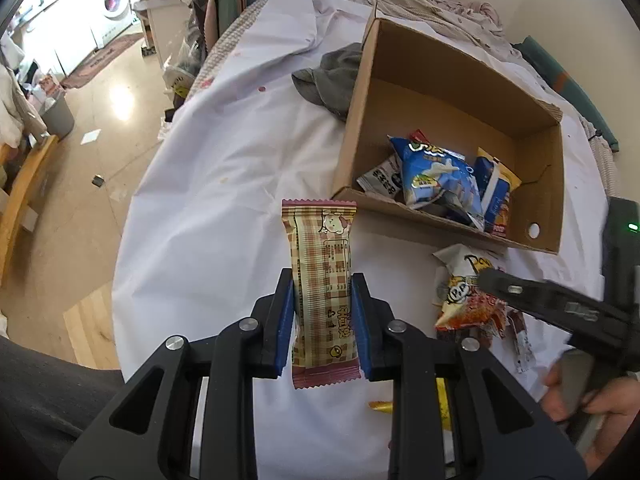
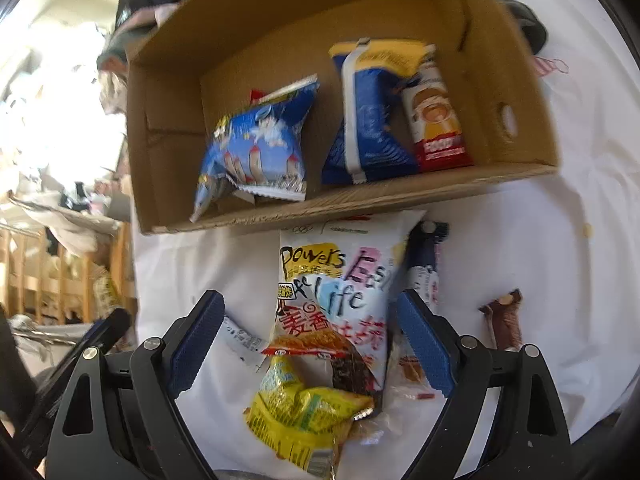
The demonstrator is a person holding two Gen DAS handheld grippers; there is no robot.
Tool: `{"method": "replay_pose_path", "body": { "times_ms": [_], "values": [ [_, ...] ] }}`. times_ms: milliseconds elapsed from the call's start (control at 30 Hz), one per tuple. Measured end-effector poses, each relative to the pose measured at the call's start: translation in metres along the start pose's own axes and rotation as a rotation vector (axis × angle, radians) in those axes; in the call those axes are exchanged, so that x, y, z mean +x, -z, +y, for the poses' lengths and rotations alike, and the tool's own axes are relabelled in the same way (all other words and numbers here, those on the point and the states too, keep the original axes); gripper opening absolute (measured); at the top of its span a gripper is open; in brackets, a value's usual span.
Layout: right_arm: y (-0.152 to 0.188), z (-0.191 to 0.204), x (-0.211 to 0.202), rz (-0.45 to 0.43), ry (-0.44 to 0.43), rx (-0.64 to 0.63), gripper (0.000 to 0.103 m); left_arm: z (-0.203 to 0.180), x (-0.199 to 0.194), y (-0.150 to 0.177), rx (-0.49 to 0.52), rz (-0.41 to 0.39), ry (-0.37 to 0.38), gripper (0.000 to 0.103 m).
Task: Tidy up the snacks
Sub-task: 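Grasp the checkered wafer bar with the left gripper and lift it, then grasp the white Powers Easy Life bag with the right gripper while the left holds the wafer bar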
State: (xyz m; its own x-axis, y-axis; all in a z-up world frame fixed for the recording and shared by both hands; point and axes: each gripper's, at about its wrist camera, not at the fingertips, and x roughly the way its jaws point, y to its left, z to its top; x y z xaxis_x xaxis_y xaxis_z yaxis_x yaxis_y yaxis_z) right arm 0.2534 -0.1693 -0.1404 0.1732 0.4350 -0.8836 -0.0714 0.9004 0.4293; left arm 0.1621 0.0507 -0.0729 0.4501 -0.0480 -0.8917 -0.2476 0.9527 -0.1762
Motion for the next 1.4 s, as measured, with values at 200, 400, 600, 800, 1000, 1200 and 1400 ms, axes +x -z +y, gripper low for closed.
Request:
{"method": "replay_pose_path", "body": {
  "times_ms": [200, 400, 600, 800, 1000, 1200, 1400],
  "values": [
    [-0.002, 0.012, 0.037, 0.076, 0.099, -0.048, 0.089, -0.002, 0.002, -0.001, 0.004, 0.015, 0.013, 0.023],
    [0.002, 0.013, 0.038, 0.075, 0.132, -0.08, 0.064, -0.009, 0.003, -0.001, 0.013, 0.02, 0.023, 0.023],
    [0.003, -0.001, 0.014, 0.052, 0.076, -0.054, 0.06, -0.013, -0.009, -0.002, 0.017, -0.003, 0.027, 0.023],
    [0.01, -0.008, -0.024, 0.014, -0.015, -0.032, 0.06, -0.01, -0.017, -0.002, 0.007, -0.019, 0.018, 0.023],
    [0.021, -0.011, -0.062, -0.024, -0.086, -0.041, 0.06, -0.017, -0.029, -0.001, 0.028, -0.043, 0.019, 0.023],
    [0.033, -0.005, -0.093, -0.087, -0.171, -0.061, 0.06, -0.024, -0.043, -0.002, 0.058, -0.077, 0.017, 0.023],
    [0.033, 0.004, -0.127, -0.214, -0.245, -0.101, 0.06, -0.027, -0.057, -0.01, 0.068, -0.11, 0.022, 0.023]
  ]
}}
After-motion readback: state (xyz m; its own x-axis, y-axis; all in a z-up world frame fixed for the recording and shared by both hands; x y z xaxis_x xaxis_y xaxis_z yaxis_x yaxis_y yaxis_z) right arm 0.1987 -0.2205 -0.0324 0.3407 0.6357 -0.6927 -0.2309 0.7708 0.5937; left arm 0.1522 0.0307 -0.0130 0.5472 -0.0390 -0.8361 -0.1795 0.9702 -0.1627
